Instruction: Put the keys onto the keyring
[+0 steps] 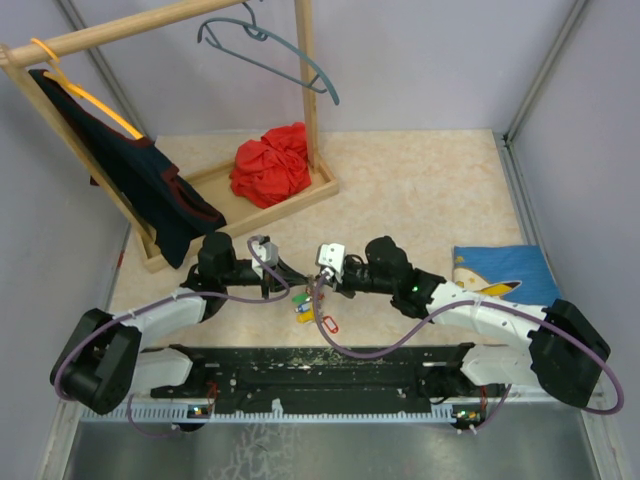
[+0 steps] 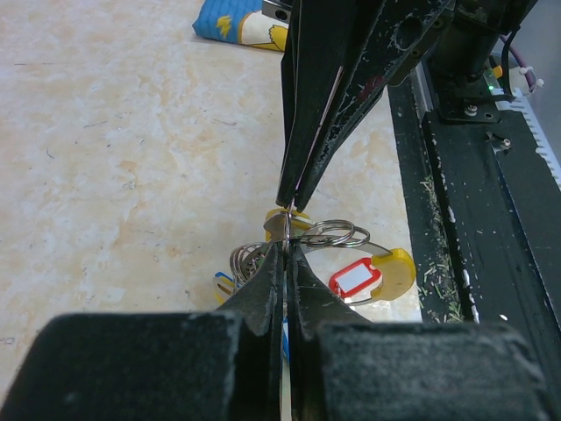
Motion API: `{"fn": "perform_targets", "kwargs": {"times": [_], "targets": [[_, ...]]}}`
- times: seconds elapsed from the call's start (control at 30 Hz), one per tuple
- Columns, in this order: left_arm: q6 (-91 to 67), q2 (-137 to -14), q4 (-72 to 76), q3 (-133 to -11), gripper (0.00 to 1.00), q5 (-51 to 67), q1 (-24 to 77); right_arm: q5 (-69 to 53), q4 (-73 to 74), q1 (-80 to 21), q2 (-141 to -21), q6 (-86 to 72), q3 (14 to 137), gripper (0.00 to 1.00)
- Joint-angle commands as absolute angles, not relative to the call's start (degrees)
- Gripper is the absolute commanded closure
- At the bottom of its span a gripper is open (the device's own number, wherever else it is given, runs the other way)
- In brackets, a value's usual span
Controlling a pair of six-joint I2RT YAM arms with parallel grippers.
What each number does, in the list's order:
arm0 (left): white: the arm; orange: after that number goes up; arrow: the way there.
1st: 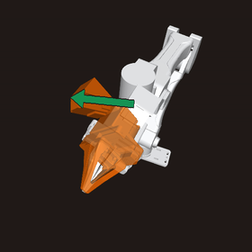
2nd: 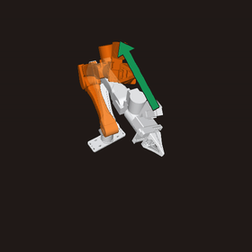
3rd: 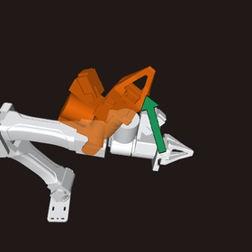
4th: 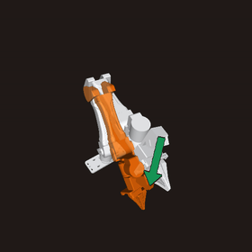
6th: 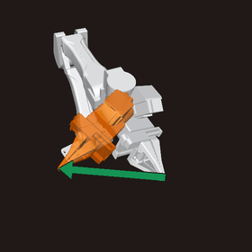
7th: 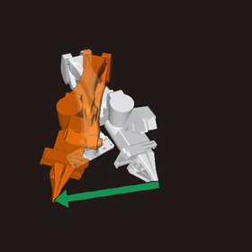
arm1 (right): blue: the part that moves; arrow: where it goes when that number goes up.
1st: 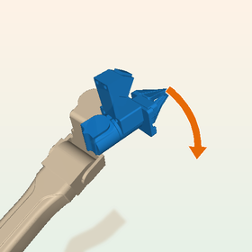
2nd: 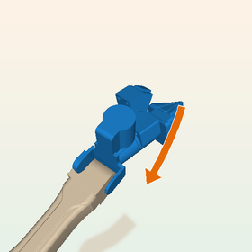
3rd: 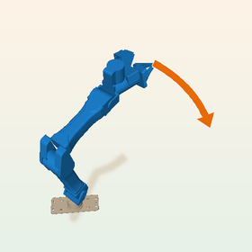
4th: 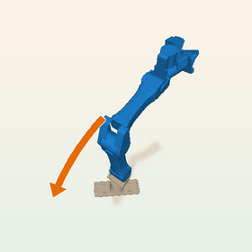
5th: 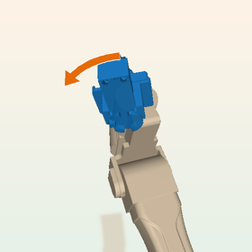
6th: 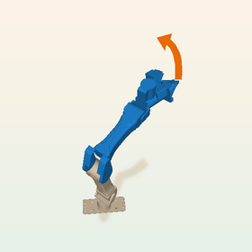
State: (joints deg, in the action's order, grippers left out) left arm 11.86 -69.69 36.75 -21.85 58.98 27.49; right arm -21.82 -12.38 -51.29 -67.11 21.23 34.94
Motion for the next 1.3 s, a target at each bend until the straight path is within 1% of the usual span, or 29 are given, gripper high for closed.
{"fn": "perform_targets", "kwargs": {"times": [0.0,0.77,1.27], "targets": [[12.4,-69.8,37.0,-23.7,1.0,60.3,27.6,-22.6,-17.7,-52.8,-66.6,20.5,38.2,1.0],[13.9,-69.7,35.9,-24.0,0.99,61.6,28.4,-23.1,-19.9,-53.4,-68.8,16.9,39.8,1.0],[14.9,-69.2,34.8,-23.9,0.99,60.7,28.5,-24.8,-18.7,-51.7,-67.1,15.3,39.8,1.0]]}}
